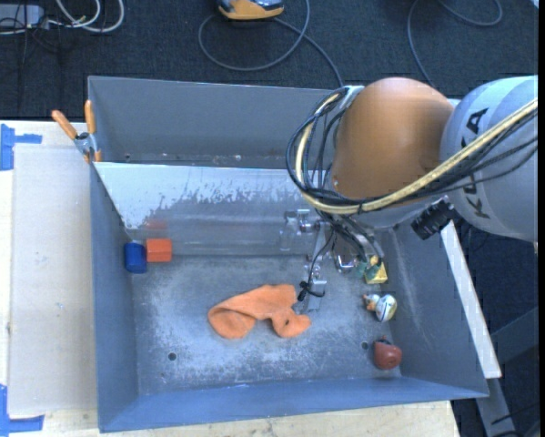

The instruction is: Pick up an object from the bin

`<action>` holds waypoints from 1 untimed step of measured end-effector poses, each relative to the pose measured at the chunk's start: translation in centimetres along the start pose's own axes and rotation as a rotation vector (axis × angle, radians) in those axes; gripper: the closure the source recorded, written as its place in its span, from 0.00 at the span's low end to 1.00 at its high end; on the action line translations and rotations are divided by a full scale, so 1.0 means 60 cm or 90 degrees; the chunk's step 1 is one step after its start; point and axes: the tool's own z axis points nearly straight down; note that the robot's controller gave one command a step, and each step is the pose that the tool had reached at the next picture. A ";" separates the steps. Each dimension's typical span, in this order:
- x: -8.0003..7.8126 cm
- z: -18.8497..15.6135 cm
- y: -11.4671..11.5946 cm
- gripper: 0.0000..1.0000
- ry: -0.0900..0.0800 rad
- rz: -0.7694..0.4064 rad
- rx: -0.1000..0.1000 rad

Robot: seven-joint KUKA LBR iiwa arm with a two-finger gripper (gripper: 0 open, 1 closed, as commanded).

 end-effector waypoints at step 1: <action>-0.002 -0.007 -0.001 0.00 -0.005 0.001 0.000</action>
Offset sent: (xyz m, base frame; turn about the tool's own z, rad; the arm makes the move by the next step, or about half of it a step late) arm -0.0241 0.0053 -0.0826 -0.0903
